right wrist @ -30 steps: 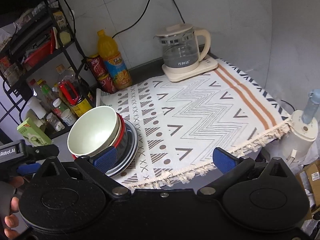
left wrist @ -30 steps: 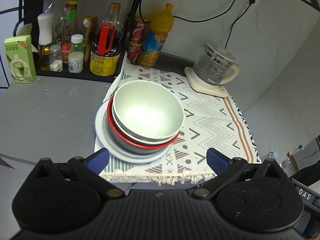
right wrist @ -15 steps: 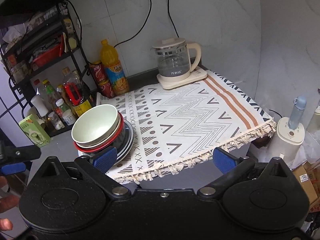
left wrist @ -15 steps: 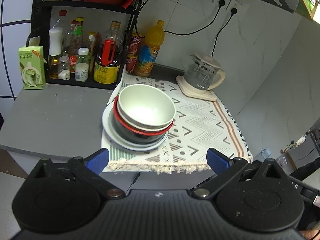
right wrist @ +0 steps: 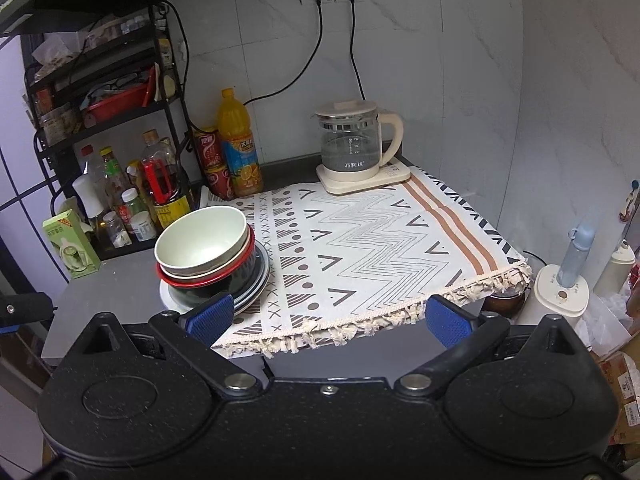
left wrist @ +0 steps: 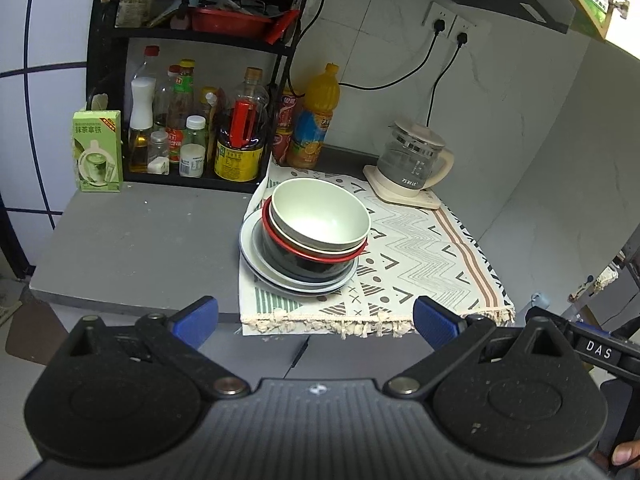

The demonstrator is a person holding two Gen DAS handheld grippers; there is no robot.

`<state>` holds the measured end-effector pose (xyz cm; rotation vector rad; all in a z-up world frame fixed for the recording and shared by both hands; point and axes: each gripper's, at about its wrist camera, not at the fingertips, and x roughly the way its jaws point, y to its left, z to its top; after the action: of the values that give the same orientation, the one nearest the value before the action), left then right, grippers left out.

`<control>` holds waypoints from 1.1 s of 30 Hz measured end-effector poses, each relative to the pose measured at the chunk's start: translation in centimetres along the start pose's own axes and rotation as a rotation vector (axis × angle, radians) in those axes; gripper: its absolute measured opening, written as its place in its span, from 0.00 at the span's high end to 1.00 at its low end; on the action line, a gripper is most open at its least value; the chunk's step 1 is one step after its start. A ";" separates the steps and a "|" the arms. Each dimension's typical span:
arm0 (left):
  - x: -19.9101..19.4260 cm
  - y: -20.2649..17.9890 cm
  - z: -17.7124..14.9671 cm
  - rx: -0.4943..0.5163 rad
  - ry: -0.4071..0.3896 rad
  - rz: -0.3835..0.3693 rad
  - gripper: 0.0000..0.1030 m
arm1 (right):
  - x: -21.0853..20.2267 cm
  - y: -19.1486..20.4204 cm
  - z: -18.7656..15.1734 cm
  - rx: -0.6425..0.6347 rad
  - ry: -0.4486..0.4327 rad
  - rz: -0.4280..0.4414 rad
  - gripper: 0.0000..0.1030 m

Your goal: Organize plates and bowls

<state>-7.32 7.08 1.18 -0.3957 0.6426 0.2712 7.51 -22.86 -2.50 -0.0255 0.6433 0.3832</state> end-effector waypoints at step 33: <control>-5.7 2.1 -2.6 0.080 -0.058 0.052 0.01 | -4.2 5.1 -2.4 -0.115 -0.045 0.086 0.00</control>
<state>-13.82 7.11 2.23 -0.2937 0.6050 0.3048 1.28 -19.91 -1.48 -0.0984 0.5783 0.5019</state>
